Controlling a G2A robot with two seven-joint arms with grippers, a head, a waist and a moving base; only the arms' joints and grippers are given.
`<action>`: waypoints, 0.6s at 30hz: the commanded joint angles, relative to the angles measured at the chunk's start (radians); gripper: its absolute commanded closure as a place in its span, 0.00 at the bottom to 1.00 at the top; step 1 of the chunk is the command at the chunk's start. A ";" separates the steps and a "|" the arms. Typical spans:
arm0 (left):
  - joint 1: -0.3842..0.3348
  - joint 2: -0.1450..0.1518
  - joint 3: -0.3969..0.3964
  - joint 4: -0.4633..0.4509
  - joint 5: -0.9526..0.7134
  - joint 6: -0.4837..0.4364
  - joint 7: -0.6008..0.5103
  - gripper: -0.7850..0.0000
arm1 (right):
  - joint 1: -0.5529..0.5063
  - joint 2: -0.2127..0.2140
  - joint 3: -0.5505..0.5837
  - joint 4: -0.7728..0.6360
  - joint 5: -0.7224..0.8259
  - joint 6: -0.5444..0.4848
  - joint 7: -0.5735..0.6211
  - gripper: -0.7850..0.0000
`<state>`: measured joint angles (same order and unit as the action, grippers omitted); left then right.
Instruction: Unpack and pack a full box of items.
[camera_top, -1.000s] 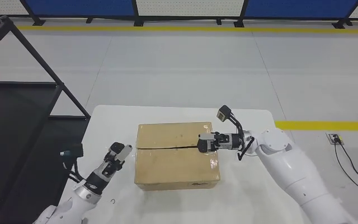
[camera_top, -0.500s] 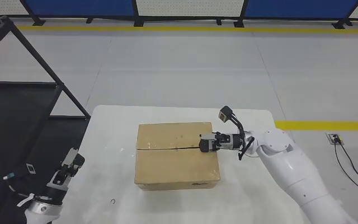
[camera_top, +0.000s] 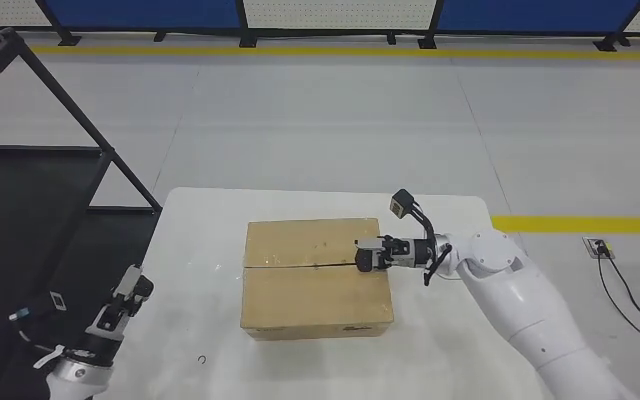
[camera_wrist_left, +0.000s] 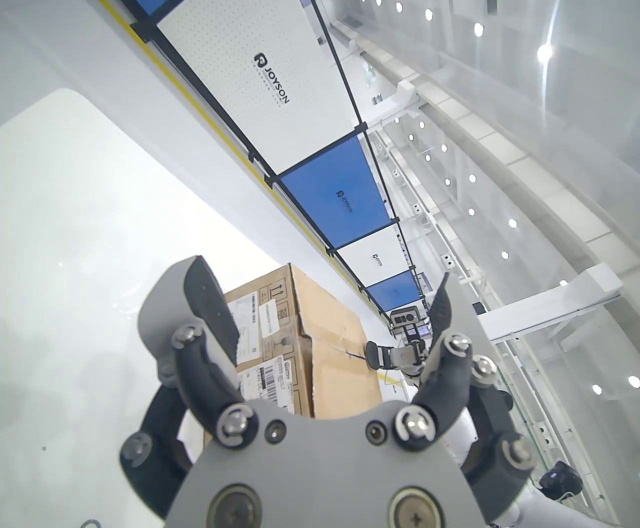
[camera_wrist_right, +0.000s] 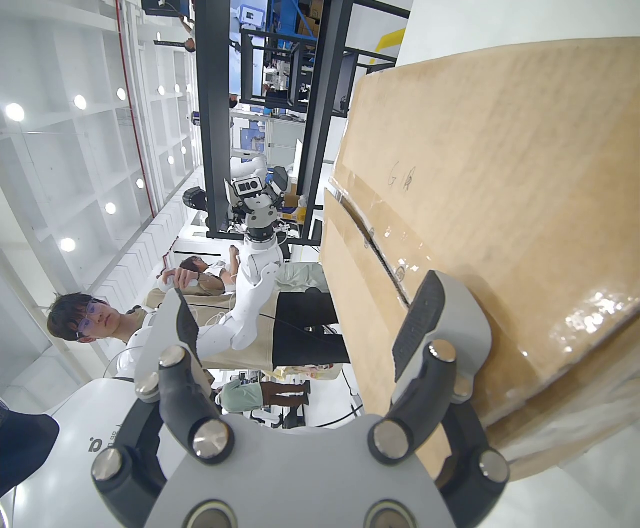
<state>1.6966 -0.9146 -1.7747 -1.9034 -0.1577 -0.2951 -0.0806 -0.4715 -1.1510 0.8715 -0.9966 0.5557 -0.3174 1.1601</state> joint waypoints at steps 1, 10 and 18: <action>-0.005 -0.002 0.011 0.009 0.006 0.017 -0.025 0.00 | -0.012 0.003 0.010 -0.021 -0.004 0.004 -0.010 0.00; -0.041 -0.006 0.061 0.082 0.119 0.119 -0.117 0.00 | -0.027 0.007 0.033 -0.052 -0.033 0.029 -0.005 0.00; -0.043 -0.011 0.157 0.066 0.721 0.163 0.084 0.00 | -0.033 0.005 0.043 -0.067 -0.052 0.034 -0.002 0.00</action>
<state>1.6534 -0.9254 -1.6300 -1.8404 0.4325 -0.1372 -0.0260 -0.5036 -1.1456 0.9137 -1.0628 0.5053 -0.2846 1.1574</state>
